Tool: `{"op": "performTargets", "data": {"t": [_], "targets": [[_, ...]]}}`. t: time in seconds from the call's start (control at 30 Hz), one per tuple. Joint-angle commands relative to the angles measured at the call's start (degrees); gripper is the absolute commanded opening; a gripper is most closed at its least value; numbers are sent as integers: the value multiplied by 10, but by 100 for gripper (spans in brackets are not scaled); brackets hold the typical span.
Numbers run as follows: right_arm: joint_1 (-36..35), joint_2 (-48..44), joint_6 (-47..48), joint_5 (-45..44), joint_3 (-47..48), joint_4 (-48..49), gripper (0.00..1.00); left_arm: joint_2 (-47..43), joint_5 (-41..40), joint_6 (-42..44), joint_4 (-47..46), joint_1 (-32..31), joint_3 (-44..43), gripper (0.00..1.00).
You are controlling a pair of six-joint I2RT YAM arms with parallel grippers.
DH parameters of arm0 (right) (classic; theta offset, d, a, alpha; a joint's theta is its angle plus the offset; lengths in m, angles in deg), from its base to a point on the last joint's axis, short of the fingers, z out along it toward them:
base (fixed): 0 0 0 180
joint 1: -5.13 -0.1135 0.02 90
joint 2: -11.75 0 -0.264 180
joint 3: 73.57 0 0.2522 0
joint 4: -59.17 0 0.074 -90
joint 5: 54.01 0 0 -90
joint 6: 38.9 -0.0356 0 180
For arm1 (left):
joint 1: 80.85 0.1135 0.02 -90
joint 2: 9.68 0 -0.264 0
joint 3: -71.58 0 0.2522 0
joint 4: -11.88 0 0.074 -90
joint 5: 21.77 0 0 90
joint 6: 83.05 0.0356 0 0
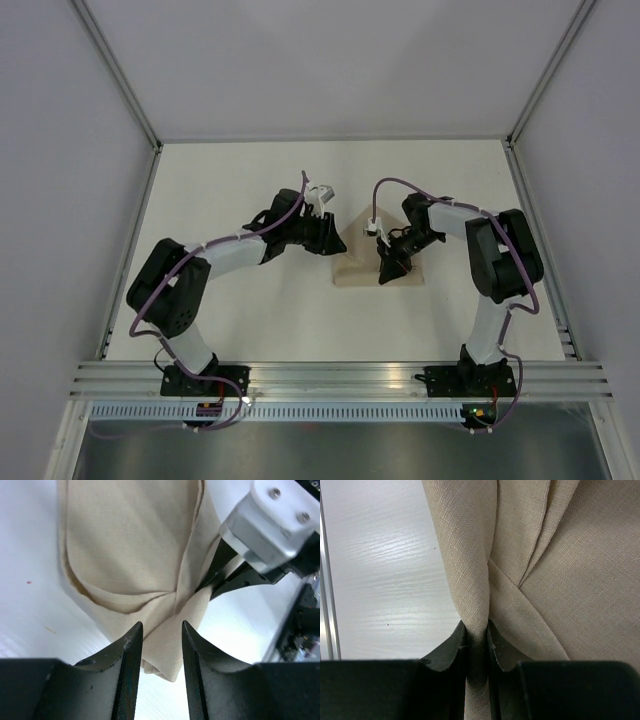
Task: Fold the napkin, place the utensils inside, and roll it up
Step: Roll the napkin with the utensil
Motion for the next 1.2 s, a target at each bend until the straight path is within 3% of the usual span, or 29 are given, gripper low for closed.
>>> {"op": "performTargets", "data": {"t": [0.0,0.13,0.3,0.43,0.63,0.9,1.17], "targets": [[12,59,44,-40,12,-38,9,-61,-83,-18,-165,-11,77,42],[18,94,46,-39,40,-62,9,-104,-186,60,-219,-61,131,43],[28,130,45,-33,77,-91,10,-114,-270,229,-244,-161,144,47],[31,149,39,-32,95,-101,10,-71,-320,330,-234,-231,122,49],[32,168,38,-29,114,-120,10,8,-344,462,-204,-276,77,51],[35,183,40,-26,132,-141,10,75,-337,526,-186,-282,37,52],[34,190,42,-26,143,-150,10,110,-304,509,-134,-272,2,51]]}}
